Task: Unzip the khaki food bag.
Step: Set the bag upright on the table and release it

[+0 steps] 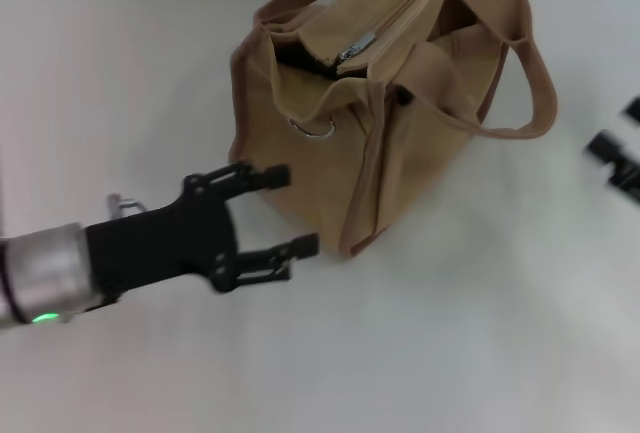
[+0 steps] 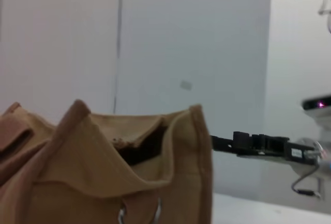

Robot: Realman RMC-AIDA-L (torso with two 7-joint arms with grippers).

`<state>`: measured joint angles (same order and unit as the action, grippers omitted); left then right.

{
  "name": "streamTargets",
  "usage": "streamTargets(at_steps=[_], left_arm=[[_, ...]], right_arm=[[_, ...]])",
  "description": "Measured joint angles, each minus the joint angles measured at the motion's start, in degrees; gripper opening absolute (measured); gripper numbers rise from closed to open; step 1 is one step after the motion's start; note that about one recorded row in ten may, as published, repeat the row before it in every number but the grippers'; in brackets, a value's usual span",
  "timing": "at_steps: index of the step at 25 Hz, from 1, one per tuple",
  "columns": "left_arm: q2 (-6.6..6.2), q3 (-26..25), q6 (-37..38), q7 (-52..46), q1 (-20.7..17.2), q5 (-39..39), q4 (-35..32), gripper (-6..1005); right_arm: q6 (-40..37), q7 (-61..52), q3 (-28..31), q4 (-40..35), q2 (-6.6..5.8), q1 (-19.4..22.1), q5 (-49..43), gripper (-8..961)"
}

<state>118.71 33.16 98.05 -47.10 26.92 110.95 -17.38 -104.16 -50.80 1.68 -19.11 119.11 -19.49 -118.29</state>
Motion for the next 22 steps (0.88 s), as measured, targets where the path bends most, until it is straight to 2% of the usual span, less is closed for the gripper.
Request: streamTargets(at_steps=[1, 6, 9, 13, 17, 19, 22], left_arm=[[0.04, -0.1, -0.9, 0.2, 0.6, -0.7, 1.5, 817], [0.42, -0.4, -4.9, 3.3, 4.3, -2.8, 9.6, 814], [0.46, -2.4, -7.3, 5.2, 7.2, -3.7, 15.3, 812], [0.46, -5.8, -10.1, 7.3, 8.6, -4.3, 19.1, 809], [0.46, -7.6, -10.9, 8.8, 9.2, -4.3, 21.1, 807], [0.47, -11.4, -13.0, 13.1, 9.7, -4.2, 25.0, 806], [0.47, -12.2, -13.6, 13.8, 9.7, -4.2, 25.6, 804]], right_arm=[[1.2, 0.3, 4.8, 0.9, -0.01, 0.7, 0.0, 790], [2.7, 0.6, 10.0, 2.2, -0.02, 1.6, 0.0, 790], [3.1, 0.6, 10.3, 2.5, -0.02, 1.6, 0.2, 790], [3.8, 0.7, 10.3, 3.0, -0.02, 1.7, 0.4, 790], [4.9, 0.7, 10.4, 3.5, -0.02, 1.6, 0.5, 791], [5.2, 0.7, 10.5, 3.6, -0.02, 1.6, 0.6, 791], [5.3, 0.7, 10.5, 3.6, -0.02, 1.7, 0.6, 791]])
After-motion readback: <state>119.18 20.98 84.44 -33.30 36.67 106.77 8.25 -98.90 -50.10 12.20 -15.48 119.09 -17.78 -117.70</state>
